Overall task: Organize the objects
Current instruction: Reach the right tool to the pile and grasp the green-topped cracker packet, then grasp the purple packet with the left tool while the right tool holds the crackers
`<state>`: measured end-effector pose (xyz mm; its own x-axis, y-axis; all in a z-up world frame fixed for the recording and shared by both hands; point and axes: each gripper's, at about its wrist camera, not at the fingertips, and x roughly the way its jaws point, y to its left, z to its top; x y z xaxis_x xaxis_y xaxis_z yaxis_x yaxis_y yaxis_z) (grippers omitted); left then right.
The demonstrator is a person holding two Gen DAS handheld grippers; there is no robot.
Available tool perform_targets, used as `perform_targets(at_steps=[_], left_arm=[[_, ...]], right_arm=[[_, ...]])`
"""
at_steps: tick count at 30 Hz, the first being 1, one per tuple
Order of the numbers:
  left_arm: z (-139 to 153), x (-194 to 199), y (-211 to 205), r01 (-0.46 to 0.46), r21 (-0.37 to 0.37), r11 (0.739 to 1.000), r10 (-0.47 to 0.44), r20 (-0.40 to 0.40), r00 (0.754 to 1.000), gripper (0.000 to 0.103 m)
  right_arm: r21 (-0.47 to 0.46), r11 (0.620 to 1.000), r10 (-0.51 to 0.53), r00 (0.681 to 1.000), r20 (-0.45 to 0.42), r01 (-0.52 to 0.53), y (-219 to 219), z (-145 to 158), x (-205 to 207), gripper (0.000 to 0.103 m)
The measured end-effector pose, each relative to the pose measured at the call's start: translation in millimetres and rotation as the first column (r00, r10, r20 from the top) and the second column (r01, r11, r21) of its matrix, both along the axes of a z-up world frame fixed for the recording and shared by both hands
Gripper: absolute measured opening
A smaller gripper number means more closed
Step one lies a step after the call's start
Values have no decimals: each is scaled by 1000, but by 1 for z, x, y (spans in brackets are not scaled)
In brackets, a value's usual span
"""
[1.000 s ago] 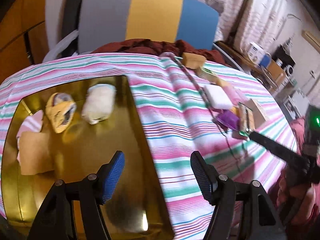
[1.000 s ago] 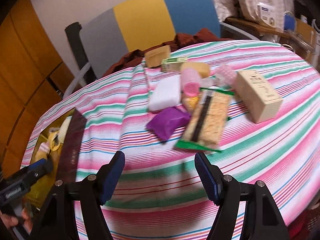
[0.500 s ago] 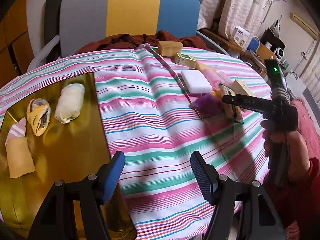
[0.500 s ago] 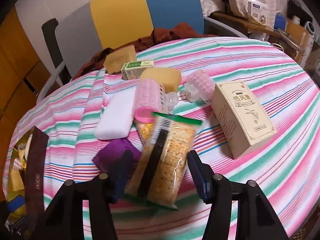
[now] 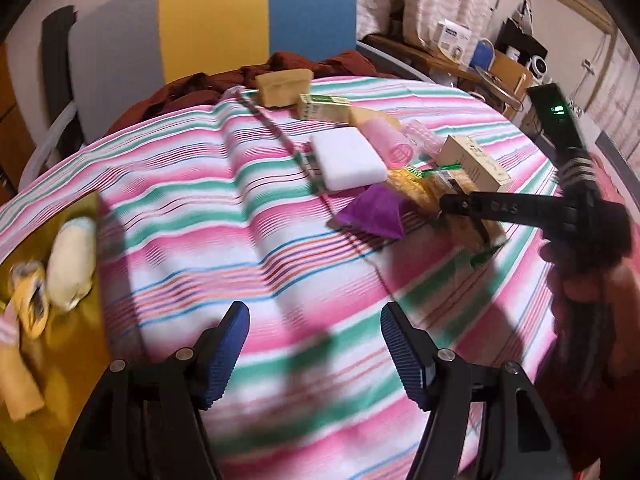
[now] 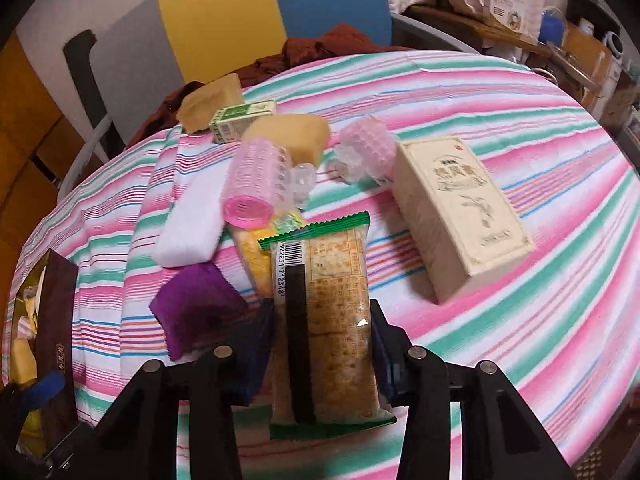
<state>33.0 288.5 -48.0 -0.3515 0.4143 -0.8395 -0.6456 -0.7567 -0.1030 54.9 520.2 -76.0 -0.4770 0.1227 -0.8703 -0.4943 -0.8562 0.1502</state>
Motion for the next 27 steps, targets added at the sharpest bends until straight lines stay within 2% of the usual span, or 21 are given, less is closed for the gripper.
perform_targets(at_steps=[10,15,18,20,27], left_arm=[[-12,-28,69,101,-20,995,-101,-32,994,69],[-24,-44,91,129,-26,991,-129,8,992,69],[-34,-48,98,130,-27,991,-129,40,991,64],[-35,-46,98,137,-25,990,-137,8,991,56],[-36,-29,87,187,-11,982,-188,-76,979,54]], right_arm=[[-95,990,-102,994,30,104,28,-7,14,43],[-105,988,-109,994,31,111,28,-9,14,43],[-106,988,-108,994,33,111,29,-10,13,43],[-103,989,-105,994,34,108,28,-10,12,43],[-114,988,-98,995,27,100,29,-10,9,43]])
